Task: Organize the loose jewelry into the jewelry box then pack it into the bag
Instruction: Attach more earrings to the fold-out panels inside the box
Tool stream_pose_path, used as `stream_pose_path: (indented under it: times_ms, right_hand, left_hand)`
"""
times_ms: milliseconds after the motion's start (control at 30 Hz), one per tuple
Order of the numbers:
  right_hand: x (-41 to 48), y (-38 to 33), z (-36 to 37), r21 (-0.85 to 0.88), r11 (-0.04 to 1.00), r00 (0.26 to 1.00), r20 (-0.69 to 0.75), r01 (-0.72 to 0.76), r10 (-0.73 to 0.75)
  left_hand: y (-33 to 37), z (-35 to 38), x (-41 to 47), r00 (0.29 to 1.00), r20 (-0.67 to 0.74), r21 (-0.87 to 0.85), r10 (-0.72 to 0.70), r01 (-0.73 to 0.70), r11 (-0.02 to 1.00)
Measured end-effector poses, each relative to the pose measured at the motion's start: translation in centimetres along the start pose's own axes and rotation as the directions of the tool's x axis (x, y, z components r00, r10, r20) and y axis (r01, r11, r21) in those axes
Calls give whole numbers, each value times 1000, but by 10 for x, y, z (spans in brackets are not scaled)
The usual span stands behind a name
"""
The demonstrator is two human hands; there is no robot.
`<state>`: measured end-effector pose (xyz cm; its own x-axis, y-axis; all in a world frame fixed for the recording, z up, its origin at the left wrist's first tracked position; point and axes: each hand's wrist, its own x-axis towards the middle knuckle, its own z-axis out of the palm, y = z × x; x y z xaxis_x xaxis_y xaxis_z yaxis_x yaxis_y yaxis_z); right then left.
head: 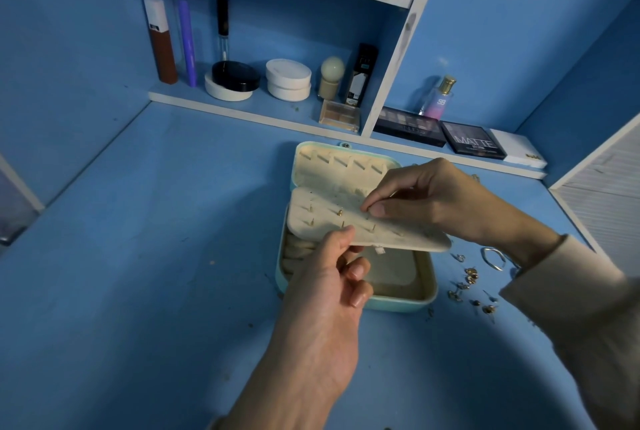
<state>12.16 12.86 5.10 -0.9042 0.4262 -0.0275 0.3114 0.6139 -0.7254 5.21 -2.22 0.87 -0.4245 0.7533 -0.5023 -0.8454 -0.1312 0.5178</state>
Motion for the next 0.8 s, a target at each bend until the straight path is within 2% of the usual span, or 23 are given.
stream_pose_path:
  times_ms: [800]
  right_hand:
    - [-4, 6, 9, 113, 991, 997, -45, 69, -65]
  left_hand:
    - [1, 1, -2, 1000, 4, -9, -6, 6, 1000]
